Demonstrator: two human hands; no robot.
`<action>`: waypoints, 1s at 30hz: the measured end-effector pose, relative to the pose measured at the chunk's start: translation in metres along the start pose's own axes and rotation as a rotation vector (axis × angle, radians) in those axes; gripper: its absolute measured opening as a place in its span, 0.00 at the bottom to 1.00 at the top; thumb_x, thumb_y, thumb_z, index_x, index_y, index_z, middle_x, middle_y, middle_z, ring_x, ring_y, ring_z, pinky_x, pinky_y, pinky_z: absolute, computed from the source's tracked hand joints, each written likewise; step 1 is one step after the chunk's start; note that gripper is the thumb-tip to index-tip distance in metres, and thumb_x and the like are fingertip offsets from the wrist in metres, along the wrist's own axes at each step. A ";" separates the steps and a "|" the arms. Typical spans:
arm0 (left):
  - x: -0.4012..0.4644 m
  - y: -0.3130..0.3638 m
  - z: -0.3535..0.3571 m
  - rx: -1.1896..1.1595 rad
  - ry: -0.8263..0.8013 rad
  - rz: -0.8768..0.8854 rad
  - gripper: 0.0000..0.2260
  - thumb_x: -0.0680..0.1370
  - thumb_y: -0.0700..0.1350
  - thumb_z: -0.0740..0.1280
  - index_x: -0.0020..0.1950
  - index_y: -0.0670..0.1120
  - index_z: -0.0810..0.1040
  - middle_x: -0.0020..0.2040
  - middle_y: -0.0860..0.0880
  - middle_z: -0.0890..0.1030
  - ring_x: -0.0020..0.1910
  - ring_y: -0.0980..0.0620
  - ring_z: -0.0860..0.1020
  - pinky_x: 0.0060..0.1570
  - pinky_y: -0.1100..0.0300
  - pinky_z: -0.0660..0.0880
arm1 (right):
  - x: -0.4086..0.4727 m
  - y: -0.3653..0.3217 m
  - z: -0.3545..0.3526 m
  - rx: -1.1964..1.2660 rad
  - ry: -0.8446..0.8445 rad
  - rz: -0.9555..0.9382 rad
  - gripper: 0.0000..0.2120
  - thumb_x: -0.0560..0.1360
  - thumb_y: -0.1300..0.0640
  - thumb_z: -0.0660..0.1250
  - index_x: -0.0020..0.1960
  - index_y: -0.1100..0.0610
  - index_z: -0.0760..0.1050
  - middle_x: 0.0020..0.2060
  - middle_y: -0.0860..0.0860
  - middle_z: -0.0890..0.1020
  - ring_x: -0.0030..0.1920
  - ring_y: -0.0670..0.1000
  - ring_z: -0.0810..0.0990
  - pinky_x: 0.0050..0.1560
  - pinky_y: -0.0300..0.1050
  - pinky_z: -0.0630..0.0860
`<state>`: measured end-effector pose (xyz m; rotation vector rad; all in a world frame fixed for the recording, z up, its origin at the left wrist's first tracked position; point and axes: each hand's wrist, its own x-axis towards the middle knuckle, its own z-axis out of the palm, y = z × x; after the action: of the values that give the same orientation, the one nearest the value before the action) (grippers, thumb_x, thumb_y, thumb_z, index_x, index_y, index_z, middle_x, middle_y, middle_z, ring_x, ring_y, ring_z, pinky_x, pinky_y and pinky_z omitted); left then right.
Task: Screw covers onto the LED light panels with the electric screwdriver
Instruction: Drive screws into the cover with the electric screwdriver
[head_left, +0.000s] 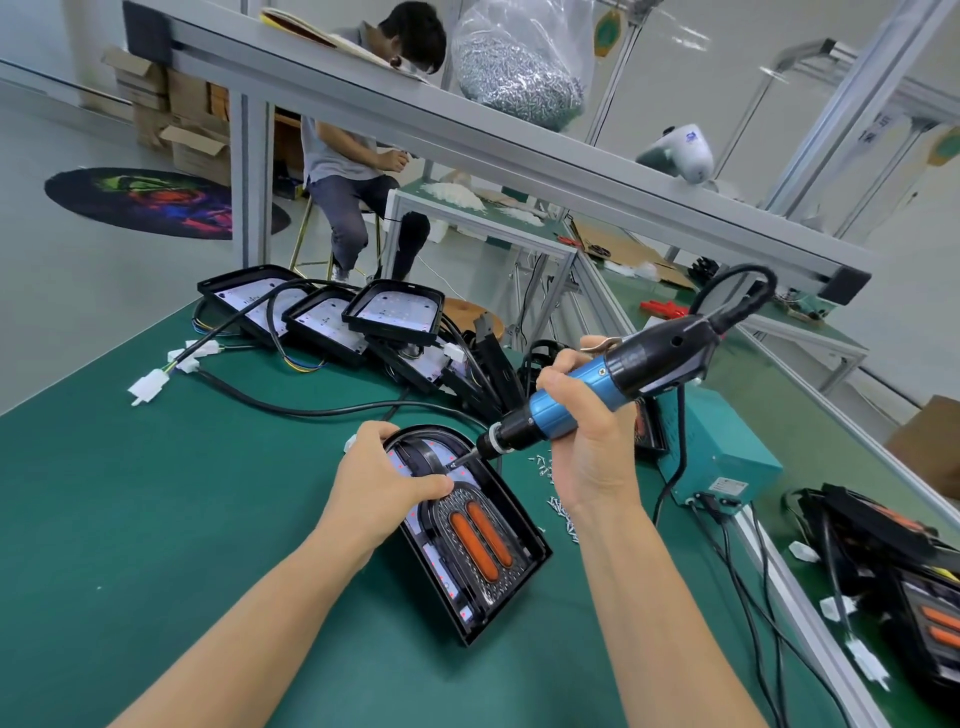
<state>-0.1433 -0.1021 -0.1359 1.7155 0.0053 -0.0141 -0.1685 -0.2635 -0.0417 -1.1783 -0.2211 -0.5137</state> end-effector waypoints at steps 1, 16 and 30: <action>0.000 -0.001 0.000 -0.005 0.003 -0.003 0.32 0.63 0.43 0.80 0.61 0.48 0.68 0.56 0.51 0.74 0.48 0.59 0.73 0.39 0.69 0.64 | -0.001 0.001 0.000 -0.009 0.007 0.006 0.17 0.67 0.69 0.68 0.48 0.51 0.72 0.36 0.47 0.75 0.40 0.47 0.74 0.49 0.43 0.72; 0.001 -0.004 0.002 -0.019 0.036 0.018 0.32 0.62 0.42 0.80 0.60 0.48 0.68 0.53 0.53 0.74 0.44 0.66 0.71 0.37 0.72 0.64 | -0.004 0.002 -0.003 -0.070 -0.167 -0.015 0.17 0.68 0.69 0.67 0.38 0.46 0.75 0.36 0.46 0.74 0.40 0.46 0.72 0.47 0.38 0.73; 0.001 -0.009 -0.002 -0.020 0.039 -0.010 0.33 0.62 0.43 0.81 0.62 0.48 0.68 0.56 0.53 0.73 0.55 0.53 0.72 0.52 0.60 0.65 | -0.009 0.009 -0.007 0.108 0.071 0.011 0.18 0.68 0.69 0.68 0.53 0.52 0.72 0.36 0.47 0.76 0.41 0.48 0.75 0.49 0.40 0.74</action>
<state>-0.1424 -0.0988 -0.1450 1.6959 0.0430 0.0121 -0.1727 -0.2651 -0.0555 -1.0535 -0.1790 -0.5268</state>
